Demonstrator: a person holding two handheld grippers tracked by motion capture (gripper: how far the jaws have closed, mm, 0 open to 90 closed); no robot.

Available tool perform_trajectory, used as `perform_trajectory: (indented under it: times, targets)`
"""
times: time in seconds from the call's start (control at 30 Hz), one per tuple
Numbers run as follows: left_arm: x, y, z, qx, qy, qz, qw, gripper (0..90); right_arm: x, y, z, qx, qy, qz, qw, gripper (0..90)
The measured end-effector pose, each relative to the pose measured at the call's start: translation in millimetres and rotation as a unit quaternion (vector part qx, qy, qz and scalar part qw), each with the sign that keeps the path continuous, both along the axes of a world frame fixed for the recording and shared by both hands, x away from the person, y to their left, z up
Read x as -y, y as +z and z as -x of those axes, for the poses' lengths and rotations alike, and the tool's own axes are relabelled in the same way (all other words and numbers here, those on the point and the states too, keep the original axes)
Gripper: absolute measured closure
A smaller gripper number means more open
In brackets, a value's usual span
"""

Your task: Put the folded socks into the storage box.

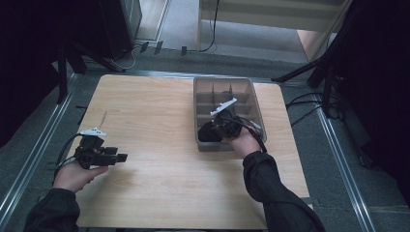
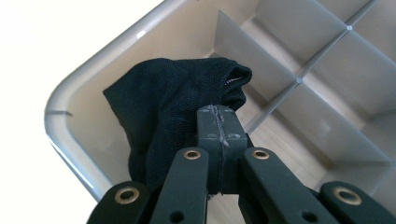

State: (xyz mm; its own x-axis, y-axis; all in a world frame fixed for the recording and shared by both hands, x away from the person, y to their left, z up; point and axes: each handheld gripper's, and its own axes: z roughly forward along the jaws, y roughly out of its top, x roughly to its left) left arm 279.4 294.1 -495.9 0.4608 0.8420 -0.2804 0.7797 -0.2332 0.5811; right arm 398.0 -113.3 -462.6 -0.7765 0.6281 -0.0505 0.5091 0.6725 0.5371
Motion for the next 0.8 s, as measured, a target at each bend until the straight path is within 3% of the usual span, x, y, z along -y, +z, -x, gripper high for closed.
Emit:
perform_trajectory:
  times: [0.17, 0.4, 0.53, 0.7, 0.8]
  targets:
    - [-0.3, -0.2, -0.1, -0.001, 0.0, 0.001, 1.0, 40.7, -1.3, 3.3, 2.1, 0.01, 0.001, 0.001, 0.9999, 89.8]
    - [0.4, -0.2, -0.1, 0.0, 0.0, 0.0, 1.0, 40.6, -2.6, 5.5, 6.3, 0.001, 0.013, -0.003, 0.9999, 89.8]
    - [0.6, -0.3, -0.3, -0.001, 0.0, -0.001, 1.0, 40.6, -7.9, 2.9, 9.8, 0.001, 0.029, 0.012, 0.9995, 89.8]
    - [0.5, -0.3, -0.1, -0.001, -0.001, 0.0, 1.0, 40.6, -15.7, -10.9, 12.4, -0.009, 0.043, 0.058, 0.9973, 89.7]
    - [-0.2, -0.4, -0.3, -0.002, -0.001, 0.0, 1.0, 40.6, -13.6, -12.8, 10.6, -0.015, 0.035, 0.046, 0.9982, 89.7]
